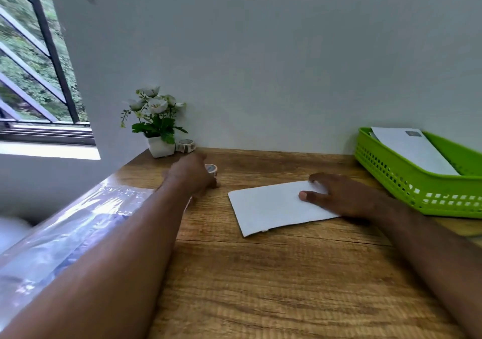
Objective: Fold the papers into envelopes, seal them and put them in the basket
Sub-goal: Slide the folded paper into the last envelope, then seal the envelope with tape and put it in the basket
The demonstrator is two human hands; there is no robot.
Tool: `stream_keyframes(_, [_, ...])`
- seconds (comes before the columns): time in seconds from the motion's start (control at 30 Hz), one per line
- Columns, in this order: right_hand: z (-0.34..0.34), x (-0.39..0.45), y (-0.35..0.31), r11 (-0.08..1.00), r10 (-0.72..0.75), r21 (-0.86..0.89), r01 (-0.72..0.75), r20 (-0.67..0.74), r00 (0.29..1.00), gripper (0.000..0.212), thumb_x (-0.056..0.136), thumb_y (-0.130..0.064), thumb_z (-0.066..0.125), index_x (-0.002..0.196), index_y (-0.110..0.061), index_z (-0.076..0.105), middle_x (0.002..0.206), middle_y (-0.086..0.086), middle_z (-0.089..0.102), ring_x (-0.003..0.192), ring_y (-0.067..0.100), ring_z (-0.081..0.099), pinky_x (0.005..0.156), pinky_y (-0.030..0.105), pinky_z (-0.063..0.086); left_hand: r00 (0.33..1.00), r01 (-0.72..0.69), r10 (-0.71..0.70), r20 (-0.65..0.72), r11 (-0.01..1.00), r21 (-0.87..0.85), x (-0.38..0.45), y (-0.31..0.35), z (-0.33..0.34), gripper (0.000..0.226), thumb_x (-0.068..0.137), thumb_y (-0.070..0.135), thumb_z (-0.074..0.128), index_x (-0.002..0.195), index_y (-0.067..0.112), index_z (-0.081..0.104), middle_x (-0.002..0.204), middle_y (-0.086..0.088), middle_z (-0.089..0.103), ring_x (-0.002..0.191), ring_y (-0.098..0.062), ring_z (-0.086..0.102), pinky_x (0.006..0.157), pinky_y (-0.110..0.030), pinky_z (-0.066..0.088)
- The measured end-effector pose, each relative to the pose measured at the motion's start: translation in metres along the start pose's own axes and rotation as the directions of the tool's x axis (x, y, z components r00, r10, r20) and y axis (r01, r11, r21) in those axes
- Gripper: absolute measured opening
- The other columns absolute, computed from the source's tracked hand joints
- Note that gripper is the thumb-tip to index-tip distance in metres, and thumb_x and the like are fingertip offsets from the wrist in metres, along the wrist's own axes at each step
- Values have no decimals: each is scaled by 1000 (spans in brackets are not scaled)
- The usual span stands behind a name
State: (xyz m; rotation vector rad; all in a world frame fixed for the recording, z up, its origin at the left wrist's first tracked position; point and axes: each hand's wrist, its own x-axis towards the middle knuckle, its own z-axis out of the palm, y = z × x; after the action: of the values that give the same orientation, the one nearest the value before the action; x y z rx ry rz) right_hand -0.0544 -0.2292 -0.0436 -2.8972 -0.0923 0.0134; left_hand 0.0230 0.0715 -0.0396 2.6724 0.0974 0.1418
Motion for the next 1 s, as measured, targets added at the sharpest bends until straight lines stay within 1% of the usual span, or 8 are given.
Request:
stream_keyframes(0.1, [-3,-2,-8,998,-36,-64,28,-124,992,72,84,-71,38,144,-32,35,152,-5,36,135,17,39,109,31,29,997,-65,63,-54,997,-37,-3,5,3,71,72,32,81,135,27,48,132,-4,58,115,-26,58,99,-46,46])
stream_keyframes(0.2, [-8,-6,-18,995,-87,-68,73,-231,969,61,85,-65,44,137,-33,47,145,-8,46,127,14,47,101,26,34,988,-137,133,-71,989,-53,-9,13,7,36,72,39,77,105,33,62,107,5,68,97,-21,64,95,-49,45])
stream_keyframes(0.3, [-6,-5,-25,978,-123,122,171,-324,938,45,87,-51,58,127,-32,58,136,-10,55,120,11,53,93,20,35,960,-277,272,-61,906,-319,-18,28,12,19,76,33,78,91,26,70,87,4,70,81,-14,66,82,-39,56])
stream_keyframes(0.37, [-3,-3,-30,862,-96,438,257,-356,929,39,86,-38,64,124,-30,60,127,-8,62,113,8,59,92,20,41,921,-317,390,9,761,-566,-33,45,12,24,77,27,80,96,15,73,85,-3,72,76,-11,65,71,-26,55])
stream_keyframes(0.43, [-2,-2,-36,610,-91,741,281,-286,954,39,85,-28,67,123,-29,59,119,-2,67,105,9,65,90,27,51,864,-330,500,61,653,-682,-45,58,13,23,78,24,79,96,12,73,90,-11,72,77,-13,65,70,-26,53])
stream_keyframes(0.5, [-1,-2,-41,454,-112,849,271,-247,963,40,82,-23,68,122,-26,60,111,3,71,99,16,69,86,35,56,816,-385,576,50,606,-696,-52,65,16,20,78,20,79,95,11,74,92,-12,72,80,-17,65,72,-32,53])
stream_keyframes(0.6, [1,-2,-41,376,-110,874,309,-289,951,43,70,-20,75,112,-21,66,105,10,72,96,25,70,84,42,58,792,-425,611,16,569,-703,-53,68,21,17,78,11,78,93,8,75,92,-10,72,80,-16,64,71,-35,52])
stream_keyframes(1.0, [9,0,-42,546,-160,653,525,-534,830,51,65,-5,83,108,-26,68,107,-5,64,98,8,67,86,21,54,781,-542,619,-81,609,-579,-46,64,27,24,72,12,82,91,26,76,87,16,72,78,2,66,78,-23,55])
